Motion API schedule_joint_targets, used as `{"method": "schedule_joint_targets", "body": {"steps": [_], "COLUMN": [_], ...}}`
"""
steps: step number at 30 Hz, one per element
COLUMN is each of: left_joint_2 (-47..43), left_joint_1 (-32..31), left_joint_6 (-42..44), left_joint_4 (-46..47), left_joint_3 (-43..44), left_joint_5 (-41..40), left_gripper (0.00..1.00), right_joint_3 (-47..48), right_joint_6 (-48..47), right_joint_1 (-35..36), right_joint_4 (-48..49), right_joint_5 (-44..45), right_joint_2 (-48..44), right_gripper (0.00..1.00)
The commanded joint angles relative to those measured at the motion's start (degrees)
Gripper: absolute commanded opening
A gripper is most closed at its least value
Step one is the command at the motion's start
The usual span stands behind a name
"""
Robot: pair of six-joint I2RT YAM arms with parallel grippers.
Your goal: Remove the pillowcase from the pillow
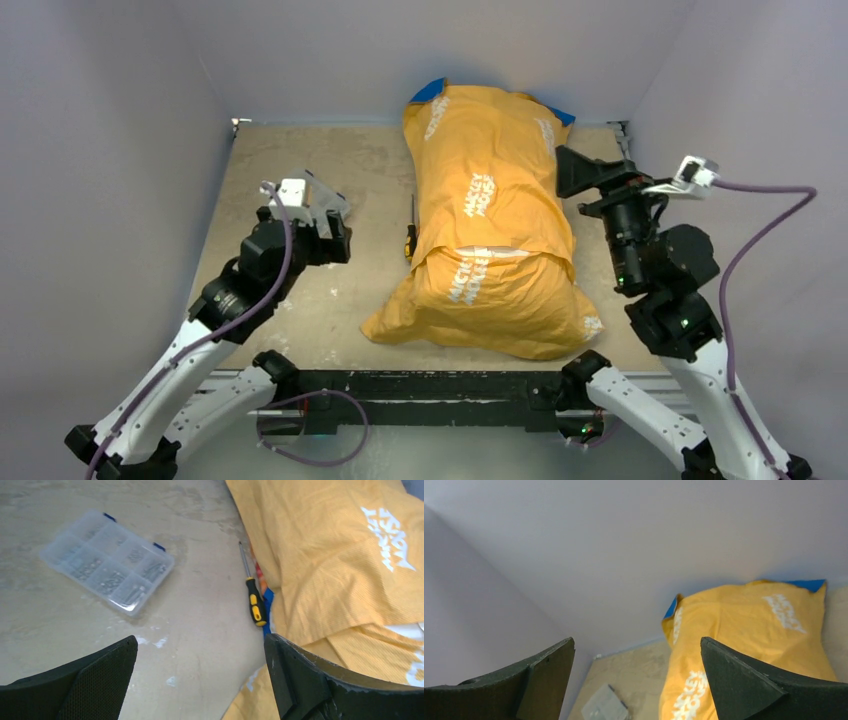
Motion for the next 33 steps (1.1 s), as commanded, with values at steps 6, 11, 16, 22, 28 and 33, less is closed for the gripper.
{"method": "schedule_joint_targets", "body": {"steps": [6,11,16,22,28,33], "left_joint_2": [11.9,14.8,18.7,27.0,29.3,24.5], "left_joint_1": [-0.3,-3.8,-9.9,-16.8,-19.8,-20.0], "left_joint_6": [-4.2,-7.9,-10.9,-10.9,-13.4,-16.1], "left_joint_4": [-0.5,4.7,10.2,14.6,18.3,19.0], "left_joint_3": [2.1,-1.7,-4.1,-1.1,-2.6,-7.6], "left_joint_5": [22.2,25.9,23.7,17.0,13.3,10.3], "left_gripper": [0.94,0.94,0.93,0.92,0.91,0.91], "right_joint_3": [-3.2,-7.6,-7.7,-3.8,-2.7,-1.2], "right_joint_6": [2.9,1.3,6.7,13.9,16.2,15.5], "right_joint_1": [-0.1,0.2,12.4,17.5,18.0,18.0], "right_joint_4": [-6.1,-4.3,-5.2,-13.5,-18.9,-17.9], "right_joint_5": [-15.2,-24.1,-15.4,-4.4,0.6,1.7], "right_joint_2": [8.0,15.1,24.2,34.1,36.2,38.2], "right_gripper": [0.99,0.99,0.99,0.99,0.98,0.68]}}
